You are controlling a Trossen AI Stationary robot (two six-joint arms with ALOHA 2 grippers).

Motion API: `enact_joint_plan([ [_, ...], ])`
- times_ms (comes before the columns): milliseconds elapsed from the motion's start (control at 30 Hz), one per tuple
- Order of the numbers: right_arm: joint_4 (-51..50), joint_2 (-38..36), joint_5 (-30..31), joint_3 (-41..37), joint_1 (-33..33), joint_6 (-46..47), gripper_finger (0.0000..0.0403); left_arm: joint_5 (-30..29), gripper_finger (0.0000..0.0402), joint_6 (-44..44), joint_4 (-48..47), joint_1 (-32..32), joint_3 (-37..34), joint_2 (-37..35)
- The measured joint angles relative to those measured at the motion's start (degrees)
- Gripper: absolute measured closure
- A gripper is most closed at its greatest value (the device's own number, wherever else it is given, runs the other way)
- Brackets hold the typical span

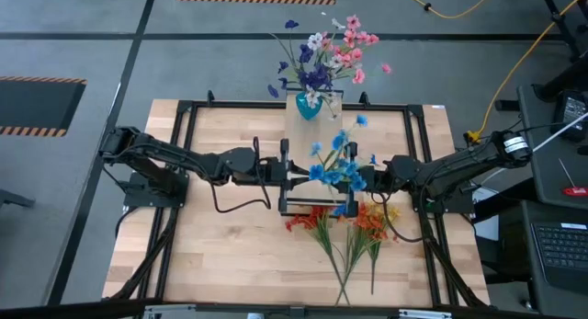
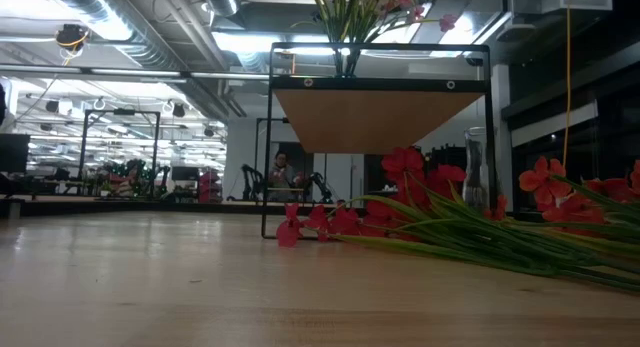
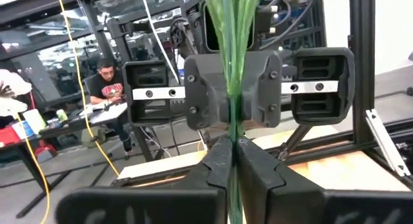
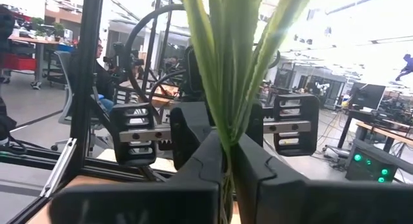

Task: Pick and place flowers into a vace then onto a shelf
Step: Put the blue flowers into the transparent vase

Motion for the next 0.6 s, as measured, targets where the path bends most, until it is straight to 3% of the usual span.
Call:
enact_joint_plan([
  [267,0.39,-0.02,-0.58,0.02,0.07,-0.91,0.0395,-0.38,0.031,-1.0,-1.05,-2.87,0.0,-1.48],
  [400,-1.42,-0.89,1.99,0.02,-0.31,-1.99,0.0395,2.26,0.0275,-2.38,-7.54,-4.66,0.02,-4.12],
  [600,-9.25,-7.46,3.72,-0.74,-0.72,-1.66,0.0395,-1.66,0.0268,-3.14,-16.29,-6.46,-1.27,-9.97],
])
